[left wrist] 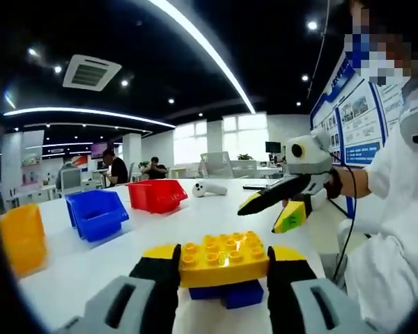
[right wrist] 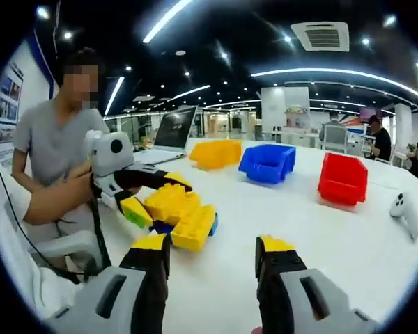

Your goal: Take apart the toy blocks one by one and place each separated block into its matching bin, sorting the blocks by their type until all the connected pieces are disassembled and separated into the correct bins

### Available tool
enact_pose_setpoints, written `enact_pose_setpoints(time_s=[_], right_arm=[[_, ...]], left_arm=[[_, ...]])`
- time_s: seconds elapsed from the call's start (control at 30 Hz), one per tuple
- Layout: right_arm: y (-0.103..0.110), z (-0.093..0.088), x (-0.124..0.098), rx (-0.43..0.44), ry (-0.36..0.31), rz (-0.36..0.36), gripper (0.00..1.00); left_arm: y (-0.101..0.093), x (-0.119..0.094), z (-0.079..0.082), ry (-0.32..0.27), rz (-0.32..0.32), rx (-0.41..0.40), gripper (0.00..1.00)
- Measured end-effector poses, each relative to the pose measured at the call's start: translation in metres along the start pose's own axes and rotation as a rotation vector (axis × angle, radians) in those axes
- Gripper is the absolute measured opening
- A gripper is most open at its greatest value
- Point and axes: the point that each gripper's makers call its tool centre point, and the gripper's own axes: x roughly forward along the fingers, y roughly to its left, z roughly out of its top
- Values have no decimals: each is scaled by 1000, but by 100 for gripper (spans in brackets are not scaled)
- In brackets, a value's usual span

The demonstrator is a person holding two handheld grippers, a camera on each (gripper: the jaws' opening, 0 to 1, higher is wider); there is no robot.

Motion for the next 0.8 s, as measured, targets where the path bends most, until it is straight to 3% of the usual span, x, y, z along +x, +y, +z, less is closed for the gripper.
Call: enact_pose_setpoints(time_s=[0.33,0.53,0.63,0.8], right_arm=[[19,0,19,-16,1,16,45],[21,2,25,-58,7,-9,36],[21,1,26,-69,16,-16,27],[18,1,27,-60,39,-32,25]], left_arm=[[-2,0,1,-5,-1,0,50],[-4,0,1,-3,-2,4,50],[3,-2,0,0,-3,5,50],[4,-2,0,6,-1,16,50]])
